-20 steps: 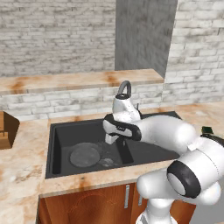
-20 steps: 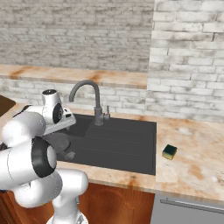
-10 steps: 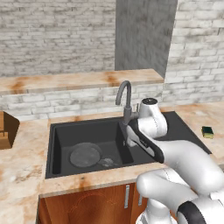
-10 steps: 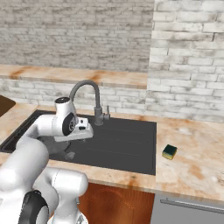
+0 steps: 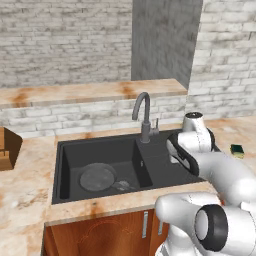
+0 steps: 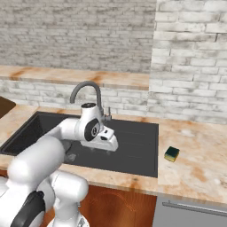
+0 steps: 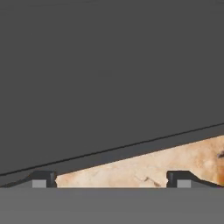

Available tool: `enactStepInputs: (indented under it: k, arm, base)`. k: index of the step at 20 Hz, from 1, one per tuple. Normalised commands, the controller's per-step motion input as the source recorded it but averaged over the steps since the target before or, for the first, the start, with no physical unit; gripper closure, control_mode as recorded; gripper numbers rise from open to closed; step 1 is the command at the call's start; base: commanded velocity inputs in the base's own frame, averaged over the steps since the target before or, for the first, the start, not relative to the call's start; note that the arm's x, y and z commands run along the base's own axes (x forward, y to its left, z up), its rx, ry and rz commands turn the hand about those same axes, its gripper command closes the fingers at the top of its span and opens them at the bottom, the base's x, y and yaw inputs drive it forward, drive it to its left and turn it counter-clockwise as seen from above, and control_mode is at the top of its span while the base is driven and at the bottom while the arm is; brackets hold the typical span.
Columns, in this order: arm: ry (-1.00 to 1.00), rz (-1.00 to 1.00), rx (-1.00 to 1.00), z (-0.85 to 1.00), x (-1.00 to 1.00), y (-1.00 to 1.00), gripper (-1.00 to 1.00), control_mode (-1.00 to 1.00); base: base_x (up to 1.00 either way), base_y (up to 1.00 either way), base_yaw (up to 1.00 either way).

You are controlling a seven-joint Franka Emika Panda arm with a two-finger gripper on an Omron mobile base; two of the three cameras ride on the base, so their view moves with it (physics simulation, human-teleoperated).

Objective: Pick the pan and sponge and place them into the sink. Then turn on the water.

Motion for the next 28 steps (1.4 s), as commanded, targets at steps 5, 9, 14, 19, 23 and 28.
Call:
enactStepInputs:
  k: [5,9,14,19,23,28]
  arm:
    - [0.15,-0.36,0.00,0.20,0.34,-1.00,-1.00,-1.00]
    - [0.09,-0.23,0.01,0.13,0.22,-1.00,-1.00,-1.00]
    - [0.01,-0.12,0.10,0.13,0.06,-1.00,-1.00,-1.00]
    - [0.00,-0.01,0.07,-0.03,0.07,-1.00,-1.00,-1.00]
    - [-0.02,0.00,0.00,-0.03,0.06,-0.83,-1.00,-1.00]
    - [-0.07,0.03,0.00,-0.13,0.15,-0.57,-1.00,-1.00]
  base:
    - [0.00,0.00,0.00]
    - [0.00,0.00,0.00]
    - [0.00,0.00,0.00]
    - [0.00,0.00,0.00]
    - [0.00,0.00,0.00]
    - [0.00,0.00,0.00]
